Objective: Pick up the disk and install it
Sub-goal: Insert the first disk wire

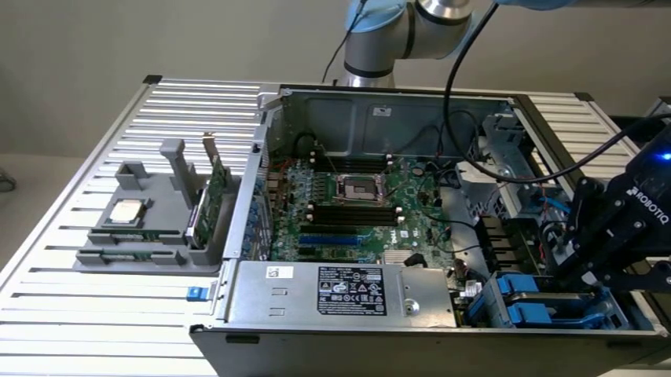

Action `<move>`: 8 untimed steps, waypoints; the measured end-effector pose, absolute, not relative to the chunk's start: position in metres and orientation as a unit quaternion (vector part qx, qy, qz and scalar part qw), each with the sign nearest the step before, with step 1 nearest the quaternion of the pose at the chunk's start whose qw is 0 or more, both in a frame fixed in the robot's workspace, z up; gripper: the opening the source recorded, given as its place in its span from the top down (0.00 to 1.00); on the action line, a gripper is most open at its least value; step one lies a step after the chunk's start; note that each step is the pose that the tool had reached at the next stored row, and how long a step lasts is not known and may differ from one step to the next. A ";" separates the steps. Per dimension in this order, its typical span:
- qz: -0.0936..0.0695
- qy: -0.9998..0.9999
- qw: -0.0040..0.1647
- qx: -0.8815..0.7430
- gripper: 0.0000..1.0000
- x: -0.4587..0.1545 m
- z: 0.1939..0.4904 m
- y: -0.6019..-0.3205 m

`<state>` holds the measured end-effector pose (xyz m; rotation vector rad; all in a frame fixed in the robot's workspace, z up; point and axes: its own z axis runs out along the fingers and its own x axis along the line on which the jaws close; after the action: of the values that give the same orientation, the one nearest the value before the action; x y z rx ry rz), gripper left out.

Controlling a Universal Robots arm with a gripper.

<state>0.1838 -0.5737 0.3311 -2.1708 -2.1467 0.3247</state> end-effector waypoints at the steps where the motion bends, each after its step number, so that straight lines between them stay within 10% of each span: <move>1: 0.105 -0.700 0.035 -0.706 0.80 0.184 0.331 -0.574; 8: 0.104 -0.710 0.033 -0.695 0.80 0.183 0.330 -0.574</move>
<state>0.1828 -0.5737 0.3295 -2.1402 -2.1862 0.3187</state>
